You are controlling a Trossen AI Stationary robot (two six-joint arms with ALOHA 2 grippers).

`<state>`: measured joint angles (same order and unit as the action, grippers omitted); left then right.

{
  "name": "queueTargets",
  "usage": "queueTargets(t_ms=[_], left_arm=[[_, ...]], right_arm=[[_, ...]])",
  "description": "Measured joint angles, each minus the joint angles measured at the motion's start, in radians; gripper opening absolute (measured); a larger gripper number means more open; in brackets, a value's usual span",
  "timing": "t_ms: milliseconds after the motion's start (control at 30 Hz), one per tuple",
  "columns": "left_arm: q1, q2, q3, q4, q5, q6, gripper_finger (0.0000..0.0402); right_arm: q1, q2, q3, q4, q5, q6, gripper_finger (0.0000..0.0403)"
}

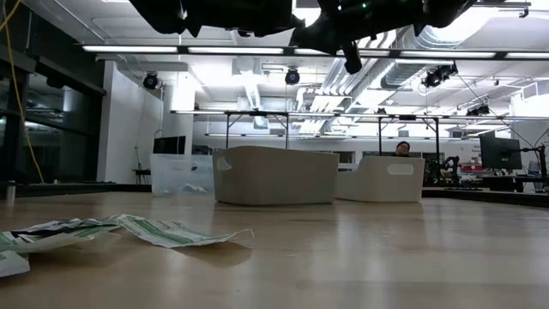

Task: Pick & Place First Aid Supplies
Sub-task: Put the ointment pack into the white bin

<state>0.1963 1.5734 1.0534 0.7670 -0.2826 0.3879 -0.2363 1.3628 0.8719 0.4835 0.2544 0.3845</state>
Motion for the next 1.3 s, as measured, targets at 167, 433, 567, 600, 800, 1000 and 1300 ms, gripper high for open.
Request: queueTargets(t_ms=[167, 433, 567, 600, 800, 1000, 1300], left_arm=[[0.000, 0.000, 0.000, -0.001, 0.003, 0.000, 0.0000], [0.000, 0.000, 0.000, -0.017, 0.003, 0.000, 0.0007], [0.000, 0.000, 0.000, -0.018, 0.002, 0.000, 0.0018], [0.000, 0.000, 0.000, -0.018, 0.003, 0.000, 0.0022], [0.000, -0.001, 0.000, -0.014, 0.012, 0.000, 0.0077], [0.000, -0.032, -0.002, -0.026, 0.012, 0.004, 0.0144], [0.000, -0.203, 0.000, -0.288, -0.023, 0.106, 0.0170]], right_arm=[[0.000, 0.000, 0.000, -0.008, -0.019, -0.005, 0.0006], [-0.001, 0.000, -0.001, -0.022, -0.019, 0.001, 0.0001], [-0.001, 0.000, -0.001, -0.031, -0.018, 0.007, 0.0001], [-0.001, 0.000, -0.001, -0.034, -0.018, 0.007, 0.0001], [-0.006, 0.000, -0.002, -0.053, -0.018, 0.012, 0.0000], [-0.034, -0.012, -0.002, -0.139, -0.001, 0.033, 0.0000], [-0.124, -0.112, -0.002, -0.501, 0.050, 0.110, 0.0000]])
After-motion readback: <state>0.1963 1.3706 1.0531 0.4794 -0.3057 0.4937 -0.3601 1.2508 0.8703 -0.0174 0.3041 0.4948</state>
